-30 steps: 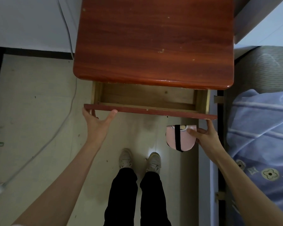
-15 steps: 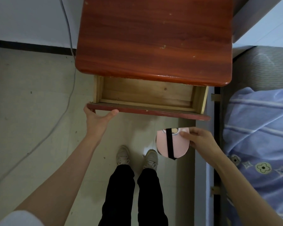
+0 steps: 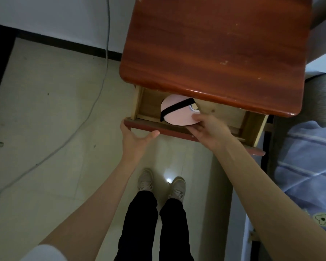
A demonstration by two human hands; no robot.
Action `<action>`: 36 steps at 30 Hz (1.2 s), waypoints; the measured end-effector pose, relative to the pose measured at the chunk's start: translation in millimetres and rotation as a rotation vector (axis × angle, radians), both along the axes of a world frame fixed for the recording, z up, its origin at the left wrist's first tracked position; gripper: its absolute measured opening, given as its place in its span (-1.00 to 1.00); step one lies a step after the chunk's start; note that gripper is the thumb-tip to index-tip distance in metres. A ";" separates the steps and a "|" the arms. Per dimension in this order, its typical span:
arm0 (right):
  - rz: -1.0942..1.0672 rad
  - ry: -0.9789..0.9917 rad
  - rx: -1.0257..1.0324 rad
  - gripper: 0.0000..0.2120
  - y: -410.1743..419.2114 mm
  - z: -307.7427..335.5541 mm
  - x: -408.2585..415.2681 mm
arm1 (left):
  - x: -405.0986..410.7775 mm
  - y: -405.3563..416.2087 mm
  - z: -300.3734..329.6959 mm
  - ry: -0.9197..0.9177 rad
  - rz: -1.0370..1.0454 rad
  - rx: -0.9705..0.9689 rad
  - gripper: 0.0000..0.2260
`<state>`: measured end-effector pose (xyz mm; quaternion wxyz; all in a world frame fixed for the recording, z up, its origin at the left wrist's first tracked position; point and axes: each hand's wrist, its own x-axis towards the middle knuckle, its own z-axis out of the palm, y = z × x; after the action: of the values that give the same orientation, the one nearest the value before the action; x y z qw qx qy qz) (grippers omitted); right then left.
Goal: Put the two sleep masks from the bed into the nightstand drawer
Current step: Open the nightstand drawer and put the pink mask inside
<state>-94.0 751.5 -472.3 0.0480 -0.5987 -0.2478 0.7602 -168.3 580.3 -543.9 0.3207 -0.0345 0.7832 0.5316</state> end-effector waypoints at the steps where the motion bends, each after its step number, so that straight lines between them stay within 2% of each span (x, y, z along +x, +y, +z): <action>1: 0.013 -0.006 0.006 -0.82 -2.7 -4.8 -8.7 | 0.7 -0.2 -1.9 0.003 0.004 0.009 -0.14; 5: 0.047 -0.030 0.072 -0.71 -13.0 -28.7 -41.8 | 2.5 0.2 -9.1 0.043 0.008 0.031 -0.19; 9: 0.132 -0.103 0.145 -0.80 -19.0 -54.5 -68.3 | 3.6 -1.3 -12.7 0.039 0.016 0.019 -0.14; 11: 0.307 -0.289 0.321 -0.92 -18.1 -67.3 -72.8 | 3.6 -1.2 -13.2 0.032 0.014 0.017 -0.11; 14: 0.678 -0.515 0.663 -0.82 -15.0 -74.3 -67.6 | 3.5 -0.4 -12.9 0.013 0.014 0.007 -0.09; 17: 0.870 -0.518 0.804 -0.73 -14.1 -71.4 -59.6 | 3.4 -0.1 -8.9 0.004 -0.008 -0.006 -0.09; 21: 1.013 -0.458 0.812 -0.69 -17.5 -48.2 -42.1 | -8.2 -7.1 11.7 -0.053 -0.093 -0.068 -0.22; 26: 1.111 -0.380 0.877 -0.59 -35.1 26.5 2.7 | -35.4 -17.3 63.8 -0.080 -0.430 -0.239 -0.36; 30: 1.135 -0.418 1.004 -0.50 -52.1 97.3 50.5 | -40.7 -14.0 133.2 0.203 -0.833 -0.330 -0.45; 32: 1.070 -0.422 1.059 -0.49 -60.9 135.7 75.3 | -32.1 -6.8 175.6 0.372 -0.988 -0.285 -0.45; 36: 0.954 -0.524 1.143 -0.47 -86.3 202.2 139.7 | 14.3 -0.4 251.3 0.669 -1.172 -0.131 -0.55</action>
<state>45.8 665.2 -270.0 -0.0431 -0.4698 -0.8335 0.2876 -154.1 579.9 -292.6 0.2936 0.5429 0.7600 0.2033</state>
